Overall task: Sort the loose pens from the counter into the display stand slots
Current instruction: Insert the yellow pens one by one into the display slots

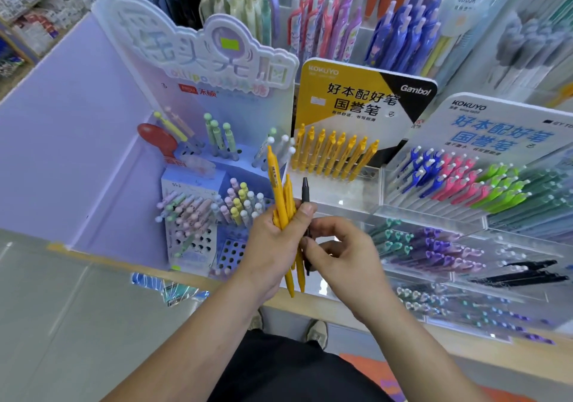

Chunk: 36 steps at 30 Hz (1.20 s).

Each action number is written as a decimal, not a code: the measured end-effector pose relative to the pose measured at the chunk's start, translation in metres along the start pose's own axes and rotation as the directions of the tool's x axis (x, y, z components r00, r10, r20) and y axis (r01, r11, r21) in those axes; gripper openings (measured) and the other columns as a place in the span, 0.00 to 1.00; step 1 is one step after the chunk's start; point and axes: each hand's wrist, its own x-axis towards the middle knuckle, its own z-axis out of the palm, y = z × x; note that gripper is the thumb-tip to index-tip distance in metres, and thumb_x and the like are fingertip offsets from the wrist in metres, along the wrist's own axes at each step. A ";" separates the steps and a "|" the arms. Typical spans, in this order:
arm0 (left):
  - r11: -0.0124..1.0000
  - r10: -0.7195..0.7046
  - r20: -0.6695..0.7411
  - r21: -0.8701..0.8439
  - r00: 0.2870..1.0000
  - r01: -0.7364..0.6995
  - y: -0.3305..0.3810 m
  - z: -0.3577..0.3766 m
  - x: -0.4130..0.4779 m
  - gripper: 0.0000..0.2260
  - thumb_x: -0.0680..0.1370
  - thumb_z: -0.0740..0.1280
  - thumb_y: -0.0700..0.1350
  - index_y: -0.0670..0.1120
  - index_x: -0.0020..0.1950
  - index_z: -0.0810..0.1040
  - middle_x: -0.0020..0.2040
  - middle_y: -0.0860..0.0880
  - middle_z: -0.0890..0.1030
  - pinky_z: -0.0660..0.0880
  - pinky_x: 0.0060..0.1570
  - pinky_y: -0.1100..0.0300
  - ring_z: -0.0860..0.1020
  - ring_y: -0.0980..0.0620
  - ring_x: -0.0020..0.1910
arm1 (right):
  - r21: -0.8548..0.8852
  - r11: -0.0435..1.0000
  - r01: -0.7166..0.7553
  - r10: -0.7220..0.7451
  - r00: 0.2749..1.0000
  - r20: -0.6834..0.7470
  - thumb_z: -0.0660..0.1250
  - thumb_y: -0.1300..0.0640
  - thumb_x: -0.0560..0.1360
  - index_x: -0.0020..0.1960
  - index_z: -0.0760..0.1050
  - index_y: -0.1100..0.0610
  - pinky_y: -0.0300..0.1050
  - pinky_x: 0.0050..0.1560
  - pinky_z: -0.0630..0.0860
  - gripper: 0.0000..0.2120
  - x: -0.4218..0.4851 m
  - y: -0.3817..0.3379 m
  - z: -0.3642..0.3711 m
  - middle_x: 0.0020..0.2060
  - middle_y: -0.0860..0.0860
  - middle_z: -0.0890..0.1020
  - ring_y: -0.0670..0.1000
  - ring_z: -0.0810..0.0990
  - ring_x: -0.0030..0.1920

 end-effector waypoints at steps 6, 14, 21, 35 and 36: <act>0.988 0.071 -0.063 0.143 0.995 -0.062 -0.010 -0.013 0.002 0.15 0.83 0.70 0.51 0.39 0.47 0.80 0.32 0.50 0.79 0.82 0.36 0.49 0.79 0.50 0.30 | -0.210 0.972 0.103 -0.115 0.992 -0.045 0.72 0.60 0.78 0.56 0.77 0.43 0.56 0.39 0.79 0.14 0.000 0.011 -0.010 0.33 0.50 0.83 0.55 0.83 0.35; 0.988 0.027 -0.070 0.153 0.997 -0.016 -0.023 -0.025 0.005 0.12 0.83 0.70 0.50 0.41 0.50 0.81 0.31 0.48 0.71 0.68 0.31 0.55 0.67 0.51 0.29 | -0.214 0.964 0.159 -0.139 0.984 0.109 0.70 0.59 0.80 0.61 0.81 0.46 0.42 0.43 0.78 0.13 0.008 0.004 -0.027 0.40 0.38 0.84 0.45 0.82 0.40; 0.964 0.091 -0.091 0.257 0.992 -0.065 -0.030 -0.034 0.016 0.08 0.82 0.69 0.54 0.51 0.49 0.82 0.33 0.48 0.74 0.74 0.36 0.51 0.72 0.52 0.32 | -0.365 0.900 0.237 -0.261 0.965 -0.018 0.67 0.59 0.82 0.62 0.79 0.52 0.38 0.50 0.77 0.09 0.034 0.015 -0.020 0.52 0.47 0.81 0.42 0.81 0.50; 0.947 0.113 0.004 0.304 0.994 -0.109 -0.035 -0.042 0.013 0.03 0.83 0.69 0.51 0.53 0.51 0.80 0.35 0.45 0.75 0.74 0.36 0.51 0.73 0.52 0.32 | -0.572 0.775 0.268 -0.279 0.958 0.071 0.64 0.59 0.83 0.62 0.74 0.55 0.42 0.43 0.71 0.09 0.069 0.032 0.016 0.49 0.48 0.83 0.41 0.79 0.47; 0.944 0.108 0.009 0.312 0.994 -0.106 -0.035 -0.043 0.013 0.02 0.83 0.70 0.50 0.53 0.51 0.80 0.35 0.47 0.75 0.75 0.36 0.50 0.73 0.52 0.33 | -0.585 0.764 0.273 -0.283 0.956 0.077 0.65 0.59 0.83 0.64 0.72 0.53 0.47 0.43 0.74 0.10 0.071 0.031 0.019 0.49 0.49 0.84 0.47 0.81 0.48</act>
